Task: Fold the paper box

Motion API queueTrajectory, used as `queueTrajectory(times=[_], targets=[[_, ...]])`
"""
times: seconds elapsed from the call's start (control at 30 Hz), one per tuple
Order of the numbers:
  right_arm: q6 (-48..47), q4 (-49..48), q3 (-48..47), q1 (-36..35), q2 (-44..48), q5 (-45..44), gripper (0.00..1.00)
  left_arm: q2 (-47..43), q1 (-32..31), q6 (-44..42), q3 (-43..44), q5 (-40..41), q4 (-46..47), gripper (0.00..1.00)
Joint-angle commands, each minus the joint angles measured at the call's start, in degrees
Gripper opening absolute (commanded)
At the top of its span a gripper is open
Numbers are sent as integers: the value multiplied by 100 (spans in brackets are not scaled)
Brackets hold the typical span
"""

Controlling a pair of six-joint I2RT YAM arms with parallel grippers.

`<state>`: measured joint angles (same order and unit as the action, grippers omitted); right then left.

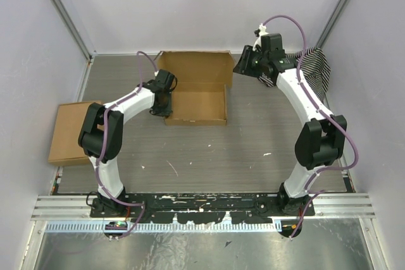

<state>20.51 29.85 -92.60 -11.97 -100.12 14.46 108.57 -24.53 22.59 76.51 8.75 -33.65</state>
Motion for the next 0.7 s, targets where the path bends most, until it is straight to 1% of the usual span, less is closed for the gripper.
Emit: queueTrajectory(times=[0.0,0.17,0.23,0.33,0.5,0.57,0.6,0.67], targets=[[-211,-644,86,-89,398,-108,45,136,10,-70,162,68,-89,19],[-261,-786,-101,-181,144,-218,45,149,10,-97,158,59,-86,19],[-298,-810,-289,-280,-112,-482,45,149,10,-106,157,73,-81,19],[-292,-915,-342,-348,-212,-775,45,144,10,-114,167,78,-72,19],[-317,-1124,-352,-469,-359,-957,44,161,10,-112,188,65,-64,19],[-321,-1189,-342,-510,-413,-1028,41,164,10,-114,192,72,-71,19],[-320,-1252,-312,-523,-420,-1048,35,156,10,-114,198,76,-72,19],[-293,-1397,-230,-547,-422,-1045,18,141,10,-114,202,66,-63,19]])
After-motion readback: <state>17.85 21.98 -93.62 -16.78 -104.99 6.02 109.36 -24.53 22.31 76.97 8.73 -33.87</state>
